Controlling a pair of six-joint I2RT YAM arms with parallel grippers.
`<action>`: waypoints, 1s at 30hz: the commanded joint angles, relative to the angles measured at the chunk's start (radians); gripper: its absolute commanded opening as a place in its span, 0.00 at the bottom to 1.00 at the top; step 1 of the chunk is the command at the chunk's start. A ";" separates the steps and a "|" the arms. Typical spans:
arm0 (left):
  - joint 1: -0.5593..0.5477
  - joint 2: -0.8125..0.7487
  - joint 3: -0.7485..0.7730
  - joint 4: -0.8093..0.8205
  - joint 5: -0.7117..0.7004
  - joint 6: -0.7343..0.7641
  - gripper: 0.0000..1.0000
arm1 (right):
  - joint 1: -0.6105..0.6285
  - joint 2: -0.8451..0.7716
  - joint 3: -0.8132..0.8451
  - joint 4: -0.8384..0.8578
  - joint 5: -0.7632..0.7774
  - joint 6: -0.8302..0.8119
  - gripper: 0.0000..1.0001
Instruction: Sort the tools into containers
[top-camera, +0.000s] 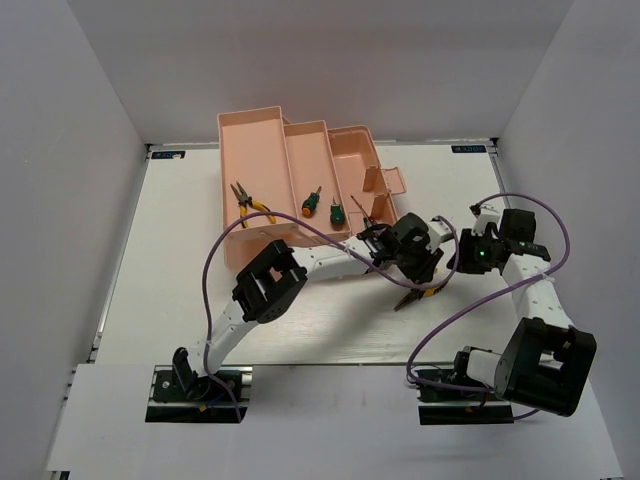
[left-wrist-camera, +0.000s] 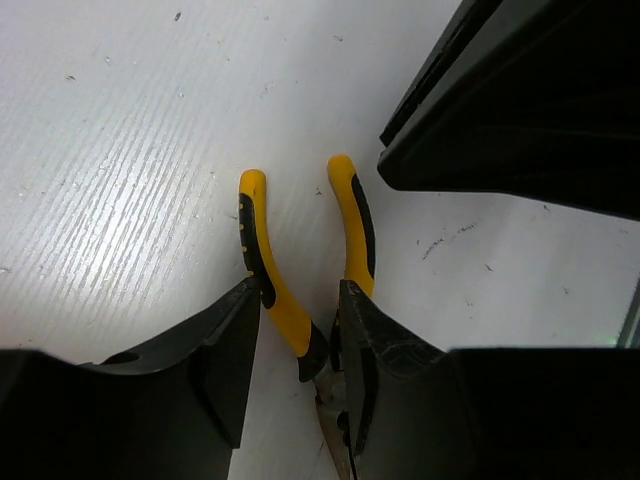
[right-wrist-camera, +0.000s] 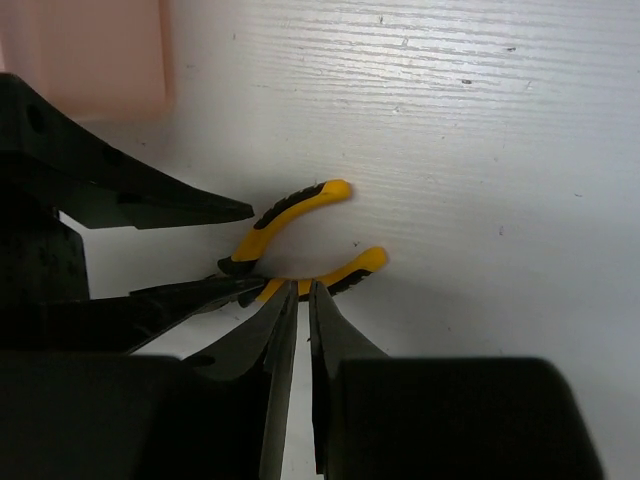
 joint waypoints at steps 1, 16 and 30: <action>-0.031 0.005 0.041 0.001 -0.100 -0.019 0.48 | -0.015 -0.024 -0.010 0.011 -0.055 0.009 0.16; -0.091 0.051 0.028 -0.130 -0.450 -0.030 0.44 | -0.046 -0.037 -0.019 0.020 -0.121 0.037 0.17; -0.127 -0.102 -0.026 -0.148 -0.329 -0.019 0.00 | -0.072 -0.074 -0.010 0.012 -0.084 0.041 0.24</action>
